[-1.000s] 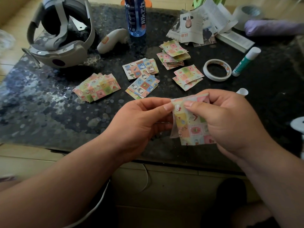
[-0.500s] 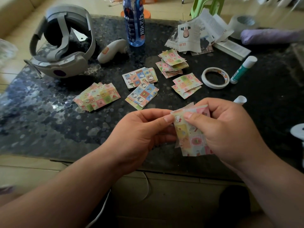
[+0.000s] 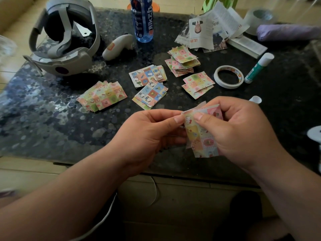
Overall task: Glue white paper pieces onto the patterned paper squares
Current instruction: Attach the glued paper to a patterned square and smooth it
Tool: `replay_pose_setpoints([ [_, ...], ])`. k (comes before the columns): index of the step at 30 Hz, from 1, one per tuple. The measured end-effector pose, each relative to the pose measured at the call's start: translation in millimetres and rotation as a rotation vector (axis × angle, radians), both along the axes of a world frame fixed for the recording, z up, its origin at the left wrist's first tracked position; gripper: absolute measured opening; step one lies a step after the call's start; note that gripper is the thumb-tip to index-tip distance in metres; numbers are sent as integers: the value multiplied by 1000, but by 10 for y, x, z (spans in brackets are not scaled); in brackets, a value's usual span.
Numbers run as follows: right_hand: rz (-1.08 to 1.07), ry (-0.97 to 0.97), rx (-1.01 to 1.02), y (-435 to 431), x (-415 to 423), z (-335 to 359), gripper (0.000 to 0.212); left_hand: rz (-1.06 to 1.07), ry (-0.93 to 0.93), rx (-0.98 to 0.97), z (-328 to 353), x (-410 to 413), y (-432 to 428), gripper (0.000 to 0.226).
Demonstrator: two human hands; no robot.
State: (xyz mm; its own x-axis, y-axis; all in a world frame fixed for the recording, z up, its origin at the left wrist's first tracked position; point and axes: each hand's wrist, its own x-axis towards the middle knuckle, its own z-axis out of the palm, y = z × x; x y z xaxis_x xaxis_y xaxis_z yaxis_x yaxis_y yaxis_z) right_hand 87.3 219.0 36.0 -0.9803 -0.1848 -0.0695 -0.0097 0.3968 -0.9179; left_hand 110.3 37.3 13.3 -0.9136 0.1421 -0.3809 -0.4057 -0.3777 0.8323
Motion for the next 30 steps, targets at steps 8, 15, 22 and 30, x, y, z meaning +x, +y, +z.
replay_pose_setpoints([
  [8,-2,46,24,-15,5,-38,12,23,45,-91,25,8,2,17],
  [15,-6,40,54,-33,13,-57,8,50,113,-274,27,19,3,12],
  [22,-17,36,73,-51,11,-69,6,59,122,-296,24,20,4,11],
  [30,-5,40,79,-55,17,-81,5,46,144,-308,-1,25,6,7],
])
